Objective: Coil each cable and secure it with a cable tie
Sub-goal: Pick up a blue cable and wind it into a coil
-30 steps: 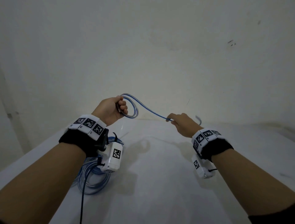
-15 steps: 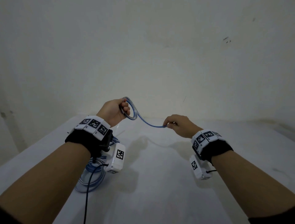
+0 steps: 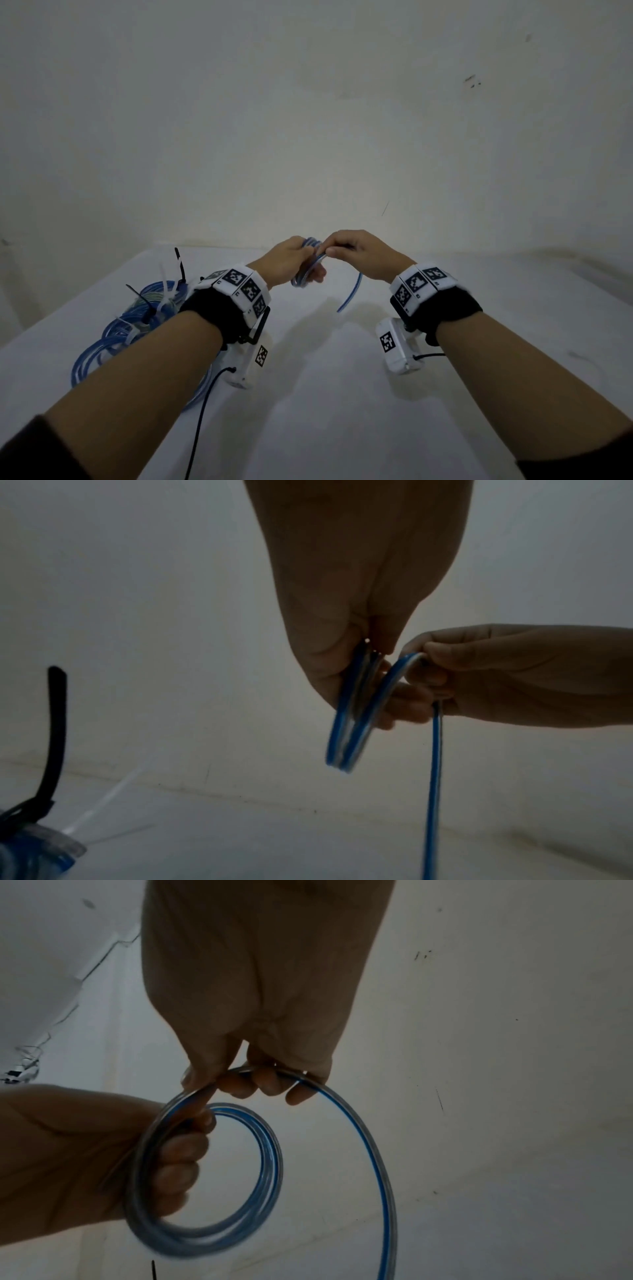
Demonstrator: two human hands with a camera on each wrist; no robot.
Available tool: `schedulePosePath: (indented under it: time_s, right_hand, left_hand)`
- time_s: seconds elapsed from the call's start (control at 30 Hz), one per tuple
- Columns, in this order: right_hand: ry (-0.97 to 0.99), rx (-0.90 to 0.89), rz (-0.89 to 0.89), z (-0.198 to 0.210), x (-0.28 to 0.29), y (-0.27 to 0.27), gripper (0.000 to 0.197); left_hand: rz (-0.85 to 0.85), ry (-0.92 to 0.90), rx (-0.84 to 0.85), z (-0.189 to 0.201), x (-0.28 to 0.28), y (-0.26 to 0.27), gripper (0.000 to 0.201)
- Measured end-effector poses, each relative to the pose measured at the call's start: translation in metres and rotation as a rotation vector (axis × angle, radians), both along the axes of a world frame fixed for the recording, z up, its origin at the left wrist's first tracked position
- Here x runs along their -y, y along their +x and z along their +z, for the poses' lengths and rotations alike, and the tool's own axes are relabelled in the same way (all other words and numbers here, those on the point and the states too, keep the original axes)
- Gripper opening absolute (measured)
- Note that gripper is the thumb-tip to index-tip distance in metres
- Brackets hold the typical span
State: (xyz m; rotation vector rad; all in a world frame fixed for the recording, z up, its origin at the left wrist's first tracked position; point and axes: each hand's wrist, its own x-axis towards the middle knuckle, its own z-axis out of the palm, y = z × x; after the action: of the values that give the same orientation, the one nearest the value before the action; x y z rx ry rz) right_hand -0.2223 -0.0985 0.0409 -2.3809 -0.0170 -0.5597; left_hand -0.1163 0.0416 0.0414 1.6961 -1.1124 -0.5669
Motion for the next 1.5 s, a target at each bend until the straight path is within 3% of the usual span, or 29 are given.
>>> schedulePosePath:
  time_s: [0.27, 0.47, 0.53, 0.63, 0.87, 1.03, 1.13, 1.27, 1.5]
  right_hand:
    - [0.103, 0.065, -0.187, -0.014, 0.018, -0.005, 0.017]
    - [-0.133, 0.094, -0.353, -0.029, 0.036, -0.018, 0.011]
    - [-0.067, 0.065, -0.373, -0.033, 0.038, -0.02, 0.008]
    - [0.085, 0.054, -0.356, -0.034, 0.035, -0.023, 0.016]
    - [0.215, 0.045, -0.183, -0.036, 0.032, -0.031, 0.036]
    - [0.255, 0.052, -0.188, -0.041, 0.033, -0.034, 0.03]
    - [0.316, 0.091, -0.21, -0.041, 0.031, -0.035, 0.015]
    - [0.252, 0.103, -0.222, -0.042, 0.026, -0.033, 0.003]
    - [0.142, 0.055, -0.249, -0.042, 0.019, -0.031, 0.021]
  left_hand:
    - [0.021, -0.014, -0.173, -0.003, 0.003, 0.003, 0.033]
    - [0.048, -0.122, -0.425, -0.004, 0.005, 0.012, 0.035]
    - [0.049, -0.168, -0.543, -0.004, 0.007, 0.012, 0.035]
    - [0.03, -0.206, -0.651, -0.004, 0.011, 0.011, 0.033]
    - [-0.005, -0.363, -0.784, 0.001, 0.019, 0.013, 0.031]
    - [-0.045, -0.45, -0.815, 0.0, 0.025, 0.011, 0.03]
    - [-0.054, -0.488, -0.803, -0.005, 0.028, 0.005, 0.029]
    - [-0.016, -0.544, -0.776, -0.012, 0.036, -0.005, 0.026]
    - [-0.015, -0.555, -0.687, -0.017, 0.052, -0.023, 0.022]
